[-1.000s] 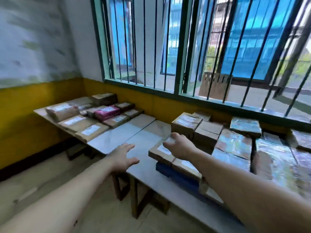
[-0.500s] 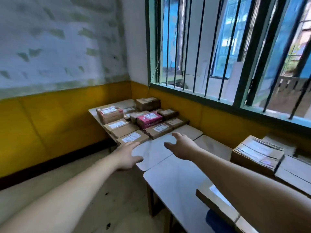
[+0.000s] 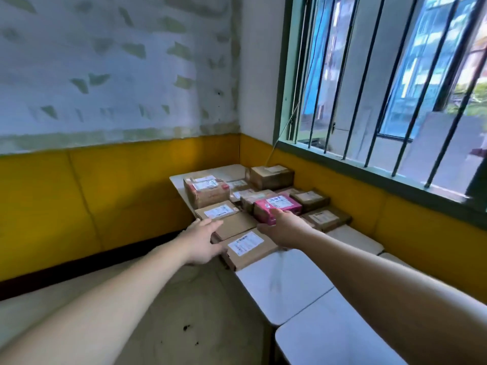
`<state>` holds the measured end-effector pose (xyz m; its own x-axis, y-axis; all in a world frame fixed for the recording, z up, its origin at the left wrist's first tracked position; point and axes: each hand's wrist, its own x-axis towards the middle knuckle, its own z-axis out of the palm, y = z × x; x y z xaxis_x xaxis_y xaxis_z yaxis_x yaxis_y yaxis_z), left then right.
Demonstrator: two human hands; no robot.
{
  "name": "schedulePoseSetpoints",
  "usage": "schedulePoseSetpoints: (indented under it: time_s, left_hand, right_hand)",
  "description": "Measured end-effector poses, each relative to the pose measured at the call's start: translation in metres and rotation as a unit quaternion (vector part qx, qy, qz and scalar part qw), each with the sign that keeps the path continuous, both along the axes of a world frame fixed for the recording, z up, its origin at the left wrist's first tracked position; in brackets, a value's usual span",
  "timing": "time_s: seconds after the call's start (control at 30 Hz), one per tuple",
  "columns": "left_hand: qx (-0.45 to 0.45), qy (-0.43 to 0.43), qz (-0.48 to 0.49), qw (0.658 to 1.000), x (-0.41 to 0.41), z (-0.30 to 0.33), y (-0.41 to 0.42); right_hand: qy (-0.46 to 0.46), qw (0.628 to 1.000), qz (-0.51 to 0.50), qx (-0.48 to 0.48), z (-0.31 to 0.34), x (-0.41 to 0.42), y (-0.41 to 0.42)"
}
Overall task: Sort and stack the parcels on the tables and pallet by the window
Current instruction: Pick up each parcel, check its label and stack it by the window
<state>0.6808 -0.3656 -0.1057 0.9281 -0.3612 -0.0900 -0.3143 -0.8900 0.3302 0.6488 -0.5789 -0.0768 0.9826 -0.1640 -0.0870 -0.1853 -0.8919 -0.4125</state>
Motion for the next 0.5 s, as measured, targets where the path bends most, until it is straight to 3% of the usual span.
schedulePoseSetpoints:
  time_s: [0.27, 0.5]
  left_hand:
    - [0.019, -0.003, -0.015, 1.000, 0.135, 0.013, 0.067]
    - [-0.035, 0.016, -0.016, 0.999, 0.236, 0.004, 0.069]
  right_hand:
    - [-0.022, 0.998, 0.011, -0.062, 0.010, 0.134, 0.062]
    - [0.000, 0.997, -0.006, -0.075, 0.007, 0.217, 0.065]
